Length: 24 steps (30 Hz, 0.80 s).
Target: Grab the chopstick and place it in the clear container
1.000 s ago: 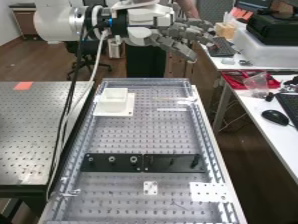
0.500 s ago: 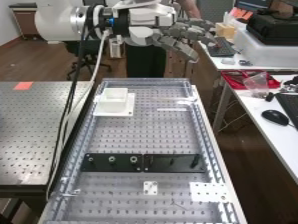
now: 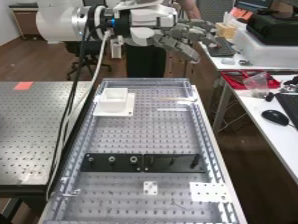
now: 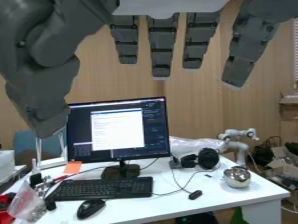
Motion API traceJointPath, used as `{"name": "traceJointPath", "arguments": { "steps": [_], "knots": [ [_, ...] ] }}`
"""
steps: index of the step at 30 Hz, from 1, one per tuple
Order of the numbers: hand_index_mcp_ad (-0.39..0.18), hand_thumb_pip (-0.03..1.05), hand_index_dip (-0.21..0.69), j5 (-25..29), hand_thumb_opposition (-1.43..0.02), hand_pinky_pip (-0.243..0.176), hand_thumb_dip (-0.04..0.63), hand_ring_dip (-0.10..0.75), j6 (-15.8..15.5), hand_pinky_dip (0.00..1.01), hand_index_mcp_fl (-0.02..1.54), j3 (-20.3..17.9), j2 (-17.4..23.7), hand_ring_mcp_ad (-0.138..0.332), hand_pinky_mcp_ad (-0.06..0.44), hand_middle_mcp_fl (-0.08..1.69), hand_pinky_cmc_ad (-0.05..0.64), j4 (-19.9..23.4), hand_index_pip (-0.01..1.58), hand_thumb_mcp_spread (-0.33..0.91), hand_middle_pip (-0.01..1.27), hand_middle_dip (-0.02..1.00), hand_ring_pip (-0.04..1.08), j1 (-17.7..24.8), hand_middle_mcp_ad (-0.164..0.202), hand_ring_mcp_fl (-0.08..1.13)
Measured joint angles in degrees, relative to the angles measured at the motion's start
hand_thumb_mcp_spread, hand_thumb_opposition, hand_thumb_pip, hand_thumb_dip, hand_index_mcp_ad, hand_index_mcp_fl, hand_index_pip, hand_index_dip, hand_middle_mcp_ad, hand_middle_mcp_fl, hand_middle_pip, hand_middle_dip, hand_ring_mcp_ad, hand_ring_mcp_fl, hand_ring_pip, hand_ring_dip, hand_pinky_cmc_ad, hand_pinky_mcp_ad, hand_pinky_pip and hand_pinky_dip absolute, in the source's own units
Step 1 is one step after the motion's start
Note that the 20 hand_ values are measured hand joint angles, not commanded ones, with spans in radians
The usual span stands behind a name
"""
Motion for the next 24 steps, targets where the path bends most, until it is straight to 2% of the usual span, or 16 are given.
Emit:
{"name": "traceJointPath", "arguments": {
  "steps": [24],
  "knots": [
    [-0.080,0.72,0.182,-0.63,-0.73,-0.028,0.113,0.230,0.73,0.35,0.07,0.36,-0.17,0.134,0.358,0.13,0.414,-0.55,0.09,0.14,0.11,0.35,0.11,0.22,0.075,0.03]
  ]
}}
